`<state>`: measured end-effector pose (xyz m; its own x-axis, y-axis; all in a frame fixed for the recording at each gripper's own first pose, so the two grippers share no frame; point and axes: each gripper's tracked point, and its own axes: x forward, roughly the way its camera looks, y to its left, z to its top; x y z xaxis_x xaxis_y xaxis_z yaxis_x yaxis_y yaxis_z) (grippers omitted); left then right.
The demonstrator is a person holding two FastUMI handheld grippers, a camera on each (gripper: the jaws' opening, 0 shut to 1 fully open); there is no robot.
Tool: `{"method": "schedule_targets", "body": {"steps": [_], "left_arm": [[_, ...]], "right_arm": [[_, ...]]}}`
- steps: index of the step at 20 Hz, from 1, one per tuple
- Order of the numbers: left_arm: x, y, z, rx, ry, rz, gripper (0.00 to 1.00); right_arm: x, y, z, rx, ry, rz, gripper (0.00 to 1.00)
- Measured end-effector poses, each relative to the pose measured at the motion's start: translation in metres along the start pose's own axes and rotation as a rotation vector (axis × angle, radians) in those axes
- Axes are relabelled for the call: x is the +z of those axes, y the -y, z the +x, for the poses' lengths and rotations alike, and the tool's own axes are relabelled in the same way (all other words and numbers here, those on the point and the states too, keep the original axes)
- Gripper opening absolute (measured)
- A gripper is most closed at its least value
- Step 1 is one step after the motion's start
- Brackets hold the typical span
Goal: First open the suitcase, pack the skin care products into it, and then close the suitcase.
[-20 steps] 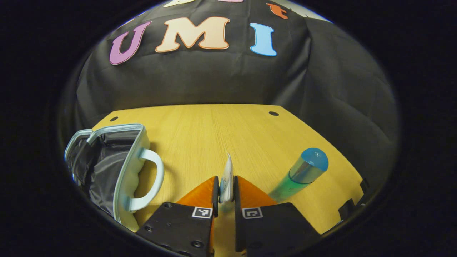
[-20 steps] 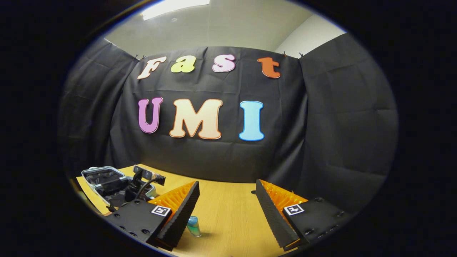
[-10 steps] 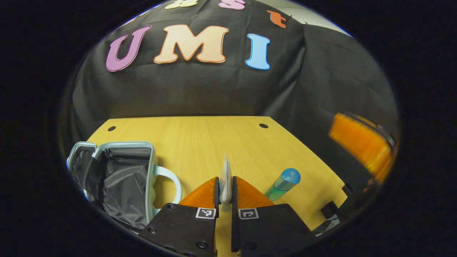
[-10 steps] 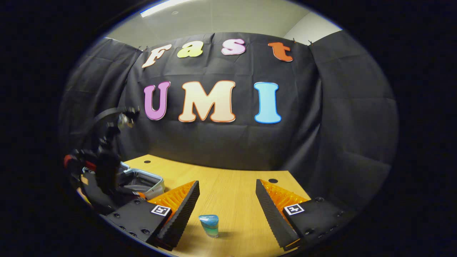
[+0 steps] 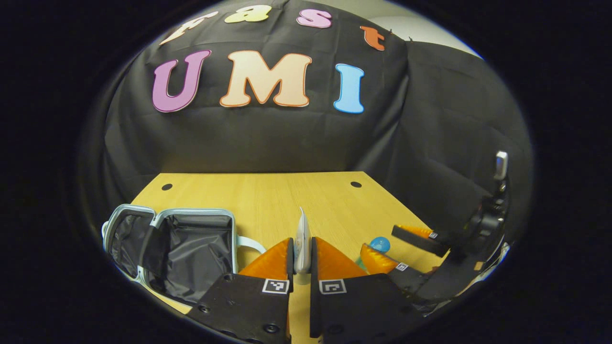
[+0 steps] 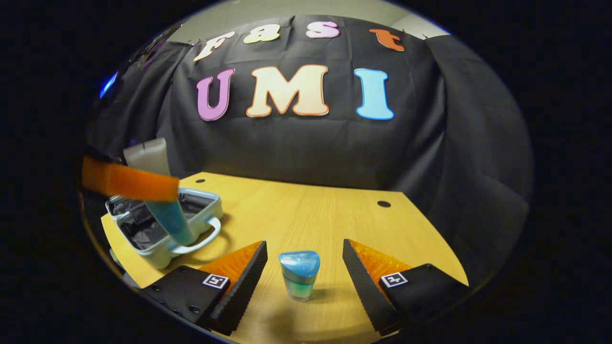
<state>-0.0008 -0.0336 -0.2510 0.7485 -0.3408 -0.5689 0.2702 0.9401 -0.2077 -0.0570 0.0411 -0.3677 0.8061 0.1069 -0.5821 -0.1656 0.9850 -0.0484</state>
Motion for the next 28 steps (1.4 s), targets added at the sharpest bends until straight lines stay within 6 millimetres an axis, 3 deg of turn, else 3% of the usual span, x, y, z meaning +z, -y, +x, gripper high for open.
{"method": "schedule_targets", "body": {"steps": [4,5,6,7,10,13,19,22,24,28], "left_arm": [[0.002,-0.016,-0.010,0.033,-0.005,-0.002,0.08],[0.001,-0.020,-0.012,0.042,-0.007,-0.005,0.08],[-0.001,-0.023,-0.014,0.049,-0.009,-0.006,0.08],[-0.003,-0.026,-0.015,0.056,-0.011,-0.008,0.08],[-0.009,-0.040,-0.017,0.064,-0.030,-0.012,0.08],[-0.018,-0.069,-0.017,0.097,-0.076,-0.025,0.08],[-0.054,-0.159,-0.010,0.214,-0.238,-0.045,0.05],[-0.079,-0.193,-0.001,0.241,-0.325,-0.083,0.08],[-0.098,-0.208,0.003,0.252,-0.385,-0.115,0.09],[-0.122,-0.218,0.016,0.218,-0.459,-0.147,0.09]], "right_arm": [[-0.034,-0.002,0.013,0.016,-0.074,0.003,0.97],[-0.035,-0.004,0.012,0.029,-0.076,0.013,0.90],[-0.035,-0.005,0.015,0.027,-0.070,0.021,0.82],[-0.034,-0.004,0.012,0.030,-0.074,0.023,0.50],[-0.031,-0.017,0.008,0.086,-0.107,0.071,0.46],[-0.002,-0.041,-0.008,0.151,-0.092,0.080,0.47],[0.060,-0.115,-0.023,0.290,-0.054,0.101,0.47],[0.082,-0.152,-0.023,0.359,-0.054,0.134,0.47],[0.093,-0.174,-0.022,0.404,-0.068,0.146,0.45],[0.100,-0.211,-0.019,0.469,-0.110,0.186,0.47]]}}
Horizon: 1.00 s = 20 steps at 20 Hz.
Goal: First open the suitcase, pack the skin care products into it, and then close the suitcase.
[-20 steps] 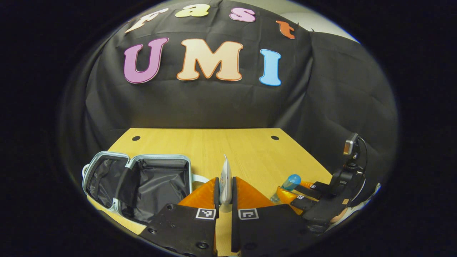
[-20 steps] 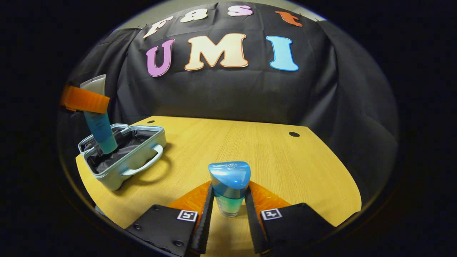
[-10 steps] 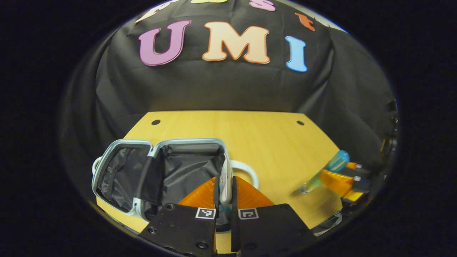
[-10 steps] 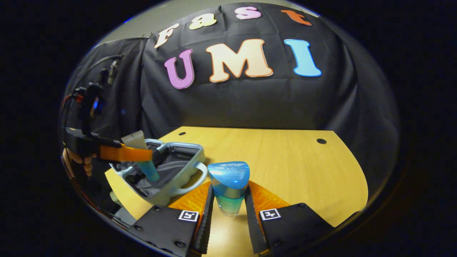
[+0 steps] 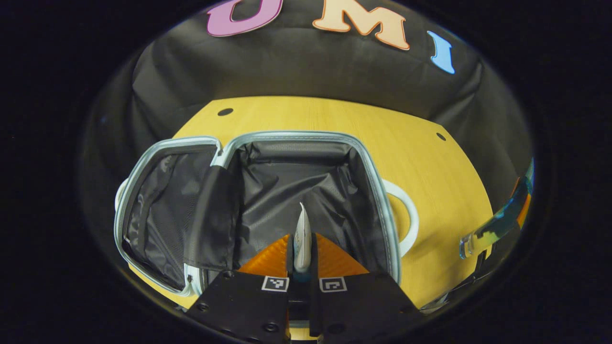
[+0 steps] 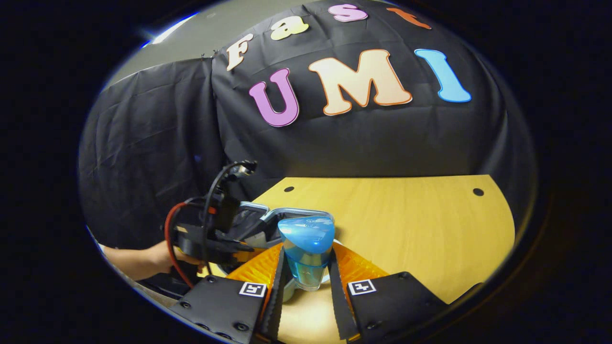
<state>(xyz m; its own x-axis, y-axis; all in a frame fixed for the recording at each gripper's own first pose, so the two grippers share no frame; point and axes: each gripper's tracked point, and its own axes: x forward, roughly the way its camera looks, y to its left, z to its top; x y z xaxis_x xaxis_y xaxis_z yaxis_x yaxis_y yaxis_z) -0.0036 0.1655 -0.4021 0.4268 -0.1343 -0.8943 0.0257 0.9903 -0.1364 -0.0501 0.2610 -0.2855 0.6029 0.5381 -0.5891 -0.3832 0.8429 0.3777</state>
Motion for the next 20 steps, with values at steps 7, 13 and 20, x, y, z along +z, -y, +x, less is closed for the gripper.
{"method": "schedule_targets", "body": {"steps": [7,13,20], "left_arm": [[0.028,-0.011,0.013,-0.059,0.081,0.021,0.57],[0.072,-0.051,-0.018,-0.047,0.241,0.012,0.87],[0.098,-0.146,-0.060,0.075,0.349,-0.087,0.89]], "right_arm": [[-0.020,-0.039,0.042,0.031,-0.078,-0.027,0.45],[-0.060,-0.046,0.088,0.005,-0.179,-0.014,0.45],[-0.119,-0.049,0.129,-0.039,-0.338,0.071,0.48]]}}
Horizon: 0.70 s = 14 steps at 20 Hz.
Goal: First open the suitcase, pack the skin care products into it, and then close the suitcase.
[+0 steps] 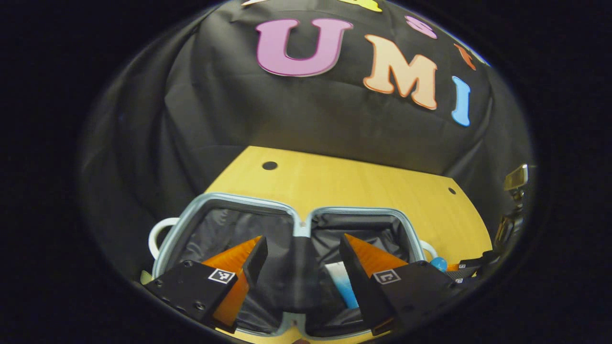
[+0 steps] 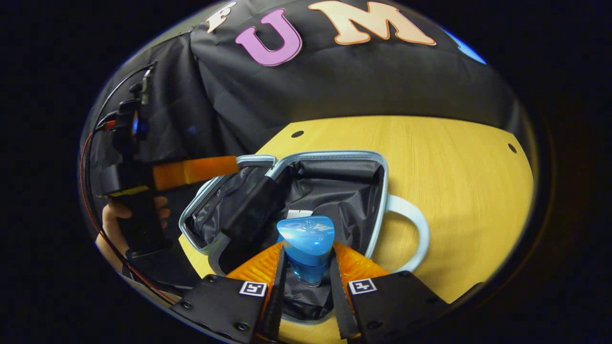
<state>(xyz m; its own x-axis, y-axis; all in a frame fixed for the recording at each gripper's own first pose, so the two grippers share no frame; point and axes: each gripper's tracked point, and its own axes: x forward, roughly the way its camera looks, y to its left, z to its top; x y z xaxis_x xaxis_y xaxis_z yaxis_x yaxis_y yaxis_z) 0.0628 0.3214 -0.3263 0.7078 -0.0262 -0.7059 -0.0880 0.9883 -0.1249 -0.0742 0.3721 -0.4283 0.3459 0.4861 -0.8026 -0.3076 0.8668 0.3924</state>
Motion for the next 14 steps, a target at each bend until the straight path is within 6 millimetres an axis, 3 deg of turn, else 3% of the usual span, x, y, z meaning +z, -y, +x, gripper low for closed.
{"method": "schedule_targets", "body": {"steps": [1,4,7,9,14], "left_arm": [[0.002,-0.014,-0.004,0.020,0.005,-0.012,0.89],[0.004,-0.055,-0.014,0.079,0.009,-0.058,0.89],[0.002,-0.102,-0.018,0.145,0.004,-0.090,0.89],[0.000,-0.134,-0.022,0.185,-0.009,-0.110,0.88],[-0.010,-0.208,-0.022,0.282,-0.059,-0.157,0.89]], "right_arm": [[0.005,-0.002,0.002,-0.004,0.017,0.014,0.44],[0.014,0.000,0.019,-0.038,0.009,0.053,0.48],[0.018,0.005,0.031,-0.072,0.002,0.097,0.44],[0.023,0.011,0.035,-0.097,-0.001,0.120,0.48],[0.027,0.022,0.044,-0.142,-0.021,0.183,0.48]]}}
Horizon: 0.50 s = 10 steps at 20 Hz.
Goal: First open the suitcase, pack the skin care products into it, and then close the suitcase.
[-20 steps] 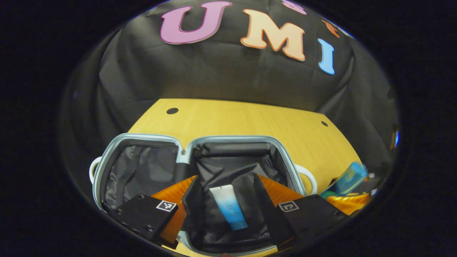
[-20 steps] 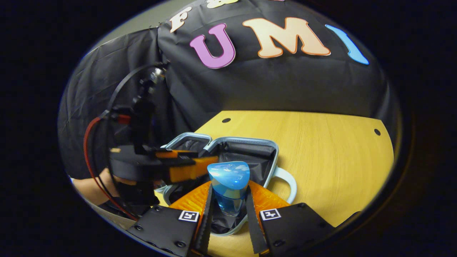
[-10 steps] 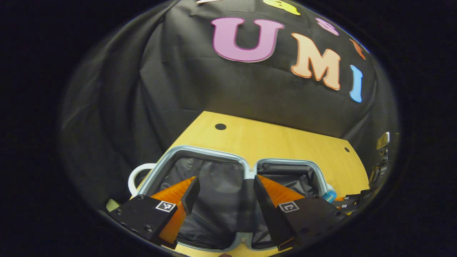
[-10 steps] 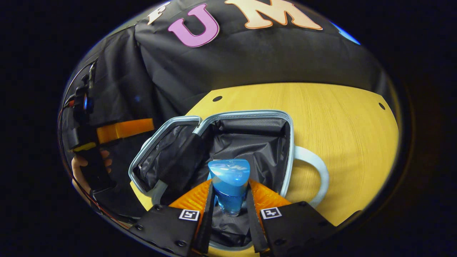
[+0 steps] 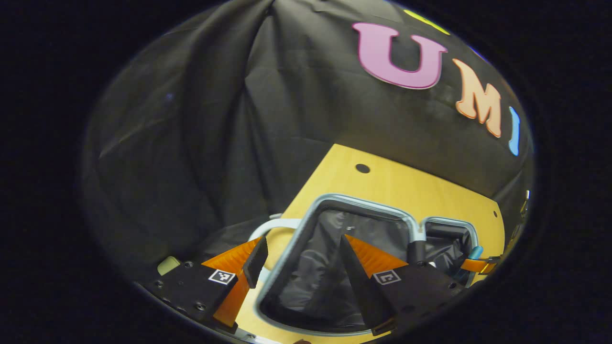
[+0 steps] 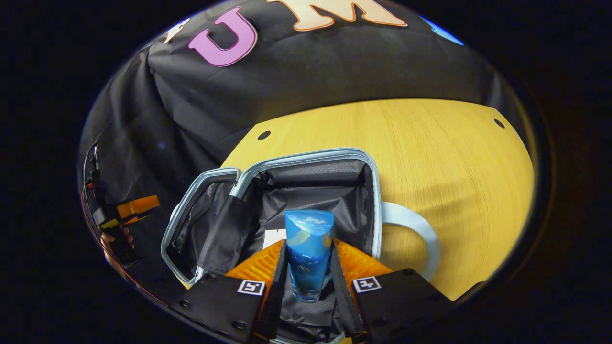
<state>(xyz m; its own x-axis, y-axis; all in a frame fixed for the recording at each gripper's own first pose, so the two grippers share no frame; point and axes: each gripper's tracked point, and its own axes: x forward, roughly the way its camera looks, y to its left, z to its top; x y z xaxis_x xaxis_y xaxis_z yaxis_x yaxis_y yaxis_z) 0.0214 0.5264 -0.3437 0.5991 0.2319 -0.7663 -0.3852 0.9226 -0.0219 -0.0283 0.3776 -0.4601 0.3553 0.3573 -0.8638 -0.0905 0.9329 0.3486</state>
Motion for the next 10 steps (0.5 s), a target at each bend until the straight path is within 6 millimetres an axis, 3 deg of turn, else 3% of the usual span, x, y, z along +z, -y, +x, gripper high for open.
{"method": "schedule_targets", "body": {"steps": [2,3,4,5,7,10], "left_arm": [[-0.007,-0.019,0.010,0.030,-0.031,-0.024,0.89],[-0.011,-0.029,0.017,0.039,-0.043,-0.034,0.88],[-0.015,-0.038,0.023,0.048,-0.064,-0.043,0.89],[-0.021,-0.044,0.030,0.049,-0.084,-0.051,0.88],[-0.035,-0.055,0.043,0.056,-0.133,-0.052,0.89],[-0.055,-0.068,0.065,0.056,-0.212,-0.051,0.89]], "right_arm": [[0.010,-0.003,-0.001,0.011,0.021,0.025,0.45],[0.017,-0.008,-0.003,0.021,0.035,0.027,0.63],[0.025,-0.011,-0.012,0.023,0.052,0.019,0.55],[0.031,-0.014,-0.011,0.027,0.076,0.005,0.74],[0.045,-0.020,-0.019,0.032,0.124,-0.024,0.80],[0.059,-0.027,-0.033,0.029,0.173,-0.055,0.81]]}}
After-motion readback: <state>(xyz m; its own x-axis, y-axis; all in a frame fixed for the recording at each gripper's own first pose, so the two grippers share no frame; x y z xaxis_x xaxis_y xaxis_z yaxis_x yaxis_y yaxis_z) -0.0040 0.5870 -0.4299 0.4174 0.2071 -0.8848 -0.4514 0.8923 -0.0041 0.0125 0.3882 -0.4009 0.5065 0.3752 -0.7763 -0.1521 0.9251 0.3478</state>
